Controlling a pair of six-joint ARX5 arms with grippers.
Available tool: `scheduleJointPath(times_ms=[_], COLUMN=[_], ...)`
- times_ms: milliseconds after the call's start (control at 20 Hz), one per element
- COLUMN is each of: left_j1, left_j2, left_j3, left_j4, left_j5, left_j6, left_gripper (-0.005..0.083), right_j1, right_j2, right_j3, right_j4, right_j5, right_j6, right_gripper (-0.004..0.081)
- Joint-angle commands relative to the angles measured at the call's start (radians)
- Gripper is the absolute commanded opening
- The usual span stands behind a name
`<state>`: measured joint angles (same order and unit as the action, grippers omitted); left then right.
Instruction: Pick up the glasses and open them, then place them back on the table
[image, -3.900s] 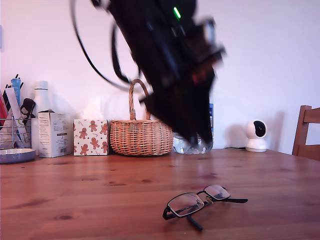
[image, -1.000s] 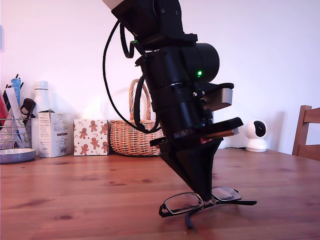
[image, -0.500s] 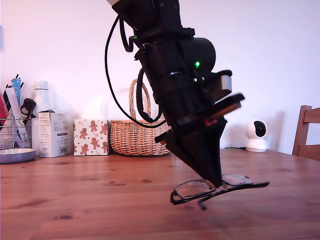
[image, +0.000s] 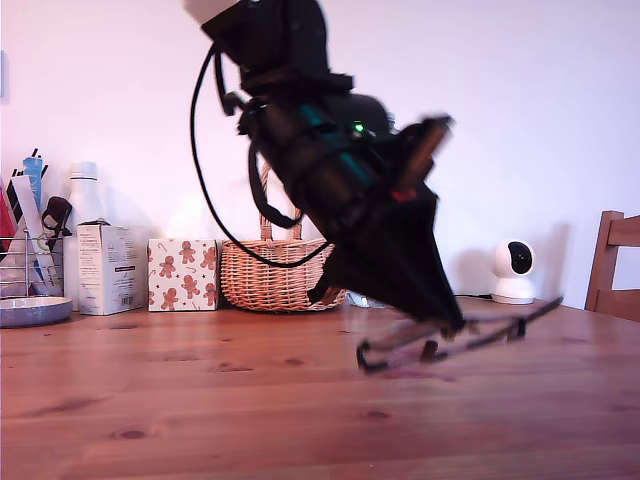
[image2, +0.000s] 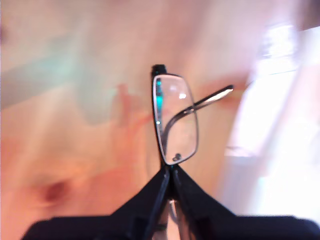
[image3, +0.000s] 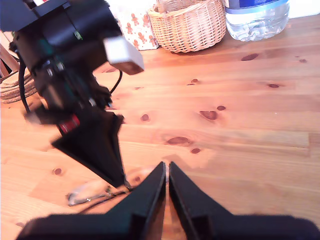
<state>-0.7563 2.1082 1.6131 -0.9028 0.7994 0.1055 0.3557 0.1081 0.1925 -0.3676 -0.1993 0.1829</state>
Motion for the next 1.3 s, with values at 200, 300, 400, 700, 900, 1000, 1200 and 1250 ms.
scheduleJointPath(times_ms=[200,300,400,700,900,1000,1200,1250], left_j1=[0.108,0.158,0.200,0.272,0.262,0.257,0.256,0.256], left_j2=[-0.047,-0.047,-0.047,-0.044,-0.006,0.026,0.097,0.114], left_j3=[-0.002,-0.002,-0.003,-0.003,-0.005,-0.005,-0.005,-0.005], left_j4=[-0.098,-0.157,-0.212,-0.294,-0.294,-0.296,-0.304,-0.308], left_j5=[0.327,0.447,0.575,0.745,0.763,0.763,0.764,0.764], left_j6=[0.129,0.190,0.303,0.473,0.502,0.505,0.511,0.517], left_gripper=[-0.0020,-0.0020,-0.0020,-0.0020,-0.0020,-0.0020,-0.0020,-0.0020], right_j1=[0.004,0.004,0.005,0.046,0.089,0.109,0.142,0.150], right_j2=[0.006,0.006,0.007,0.014,0.067,0.106,0.192,0.215], right_j3=[-0.015,-0.015,-0.015,-0.014,-0.006,0.007,0.043,0.056], right_j4=[0.012,0.010,0.011,0.027,0.068,0.083,0.094,0.095], right_j5=[-0.003,-0.018,-0.077,-0.116,-0.116,-0.116,-0.114,-0.114], right_j6=[0.063,0.131,0.161,0.162,0.136,0.098,0.024,0.010], right_gripper=[-0.0012,-0.0012,-0.0013,-0.0013,-0.0013,-0.0013,-0.0012,-0.0012])
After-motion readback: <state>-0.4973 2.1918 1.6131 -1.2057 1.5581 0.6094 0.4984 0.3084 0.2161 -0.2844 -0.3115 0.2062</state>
